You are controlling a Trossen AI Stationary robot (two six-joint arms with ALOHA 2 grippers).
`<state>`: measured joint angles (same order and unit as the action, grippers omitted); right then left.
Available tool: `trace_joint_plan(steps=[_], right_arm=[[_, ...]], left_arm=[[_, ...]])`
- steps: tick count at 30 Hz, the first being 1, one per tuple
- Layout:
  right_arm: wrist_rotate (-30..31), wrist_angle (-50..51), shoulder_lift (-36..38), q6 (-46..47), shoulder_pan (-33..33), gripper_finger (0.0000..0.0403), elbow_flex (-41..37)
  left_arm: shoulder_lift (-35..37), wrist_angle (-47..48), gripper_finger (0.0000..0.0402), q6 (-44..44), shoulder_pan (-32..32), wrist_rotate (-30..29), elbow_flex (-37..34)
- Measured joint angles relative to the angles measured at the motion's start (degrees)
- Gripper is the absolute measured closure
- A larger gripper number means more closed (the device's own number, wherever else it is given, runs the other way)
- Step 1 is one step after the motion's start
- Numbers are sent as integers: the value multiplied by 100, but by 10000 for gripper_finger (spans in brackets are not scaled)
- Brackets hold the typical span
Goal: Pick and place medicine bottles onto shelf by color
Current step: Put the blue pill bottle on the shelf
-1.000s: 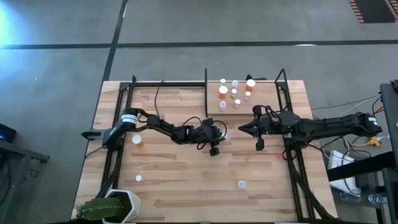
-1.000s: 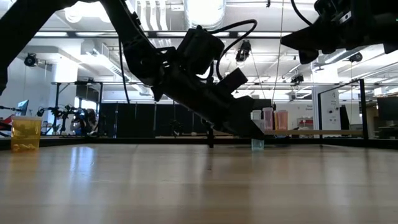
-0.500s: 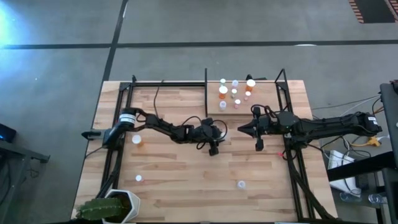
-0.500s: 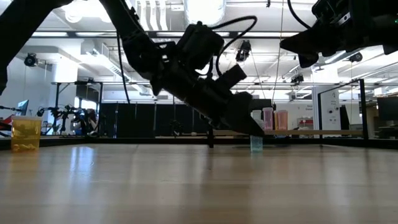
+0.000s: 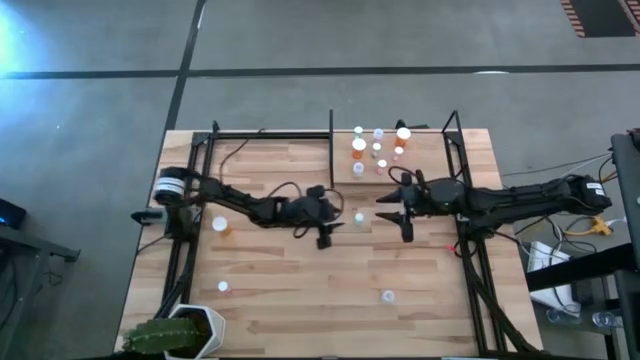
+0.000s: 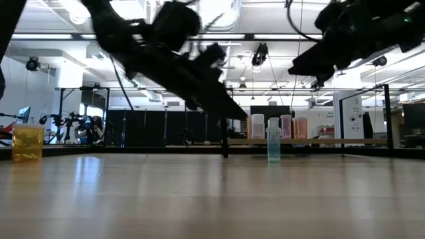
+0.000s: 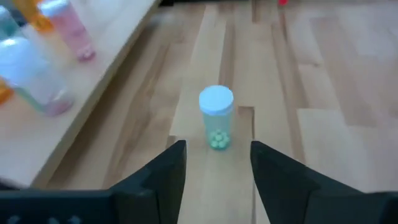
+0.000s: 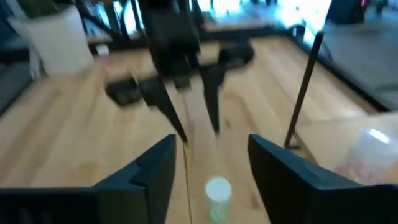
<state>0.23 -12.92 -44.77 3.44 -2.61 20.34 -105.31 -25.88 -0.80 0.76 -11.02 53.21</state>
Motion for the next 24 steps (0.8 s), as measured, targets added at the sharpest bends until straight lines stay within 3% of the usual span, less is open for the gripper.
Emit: trace_joint_plan(steps=[6, 11, 16, 24], right_arm=[[148, 1508, -1003, 2, 22, 165, 942], [132, 2071, -1865, -36, 51, 141, 1609], [185, 2547, -2571, -222, 61, 133, 2138], [330, 2643, -3192, -577, 59, 148, 2428]], left_arm=[[813, -1674, 240, 2, 199, 56, -1564], [1322, -3229, 240, 45, 330, 106, -2616], [1739, -3733, 240, 197, 387, 109, -3214], [1896, -3776, 240, 213, 485, 101, -3405]])
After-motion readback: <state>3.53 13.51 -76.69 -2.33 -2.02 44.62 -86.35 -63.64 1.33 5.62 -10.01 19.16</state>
